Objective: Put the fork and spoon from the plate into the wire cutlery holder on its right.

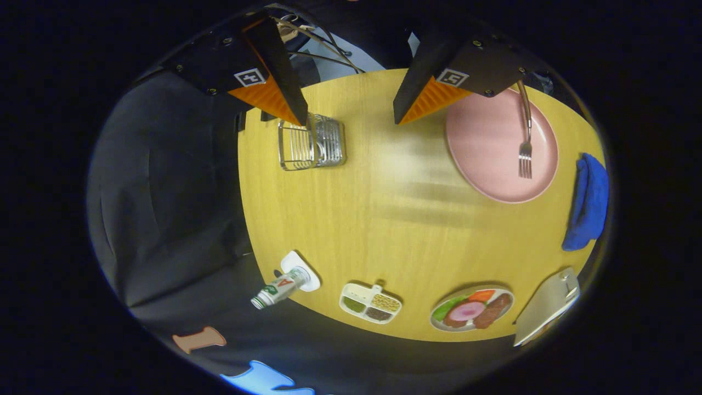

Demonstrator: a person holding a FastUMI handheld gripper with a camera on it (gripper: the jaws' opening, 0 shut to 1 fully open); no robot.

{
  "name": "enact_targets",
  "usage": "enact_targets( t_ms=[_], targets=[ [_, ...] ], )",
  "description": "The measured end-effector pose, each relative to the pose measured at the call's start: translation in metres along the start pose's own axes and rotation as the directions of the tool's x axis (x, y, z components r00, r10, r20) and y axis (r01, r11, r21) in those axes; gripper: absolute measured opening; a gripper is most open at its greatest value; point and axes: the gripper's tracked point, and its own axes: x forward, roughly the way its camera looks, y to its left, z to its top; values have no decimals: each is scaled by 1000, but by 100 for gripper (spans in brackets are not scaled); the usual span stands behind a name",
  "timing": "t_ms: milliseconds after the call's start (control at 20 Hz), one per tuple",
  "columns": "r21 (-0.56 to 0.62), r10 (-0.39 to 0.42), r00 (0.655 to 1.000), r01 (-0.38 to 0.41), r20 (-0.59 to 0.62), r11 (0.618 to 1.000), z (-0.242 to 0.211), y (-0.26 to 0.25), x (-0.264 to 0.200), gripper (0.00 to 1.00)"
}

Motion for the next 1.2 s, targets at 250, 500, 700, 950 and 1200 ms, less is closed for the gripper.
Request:
enact_targets(
  t_ms=[250, 500, 700, 950, 1200],
  targets=[
    [-145, 61, 998, -56, 28, 988, 4, 73, -24, 97],
    [-182, 115, 993, -112, 9, 977, -7, 129, -38, 97],
    [-148, 163, 986, -166, -34, 975, -18, 165, -41, 96],
    [-96, 218, 971, -228, -97, 969, -30, 200, -30, 94],
    [-41, 261, 955, -269, -140, 962, -38, 220, -12, 94]
  ],
)
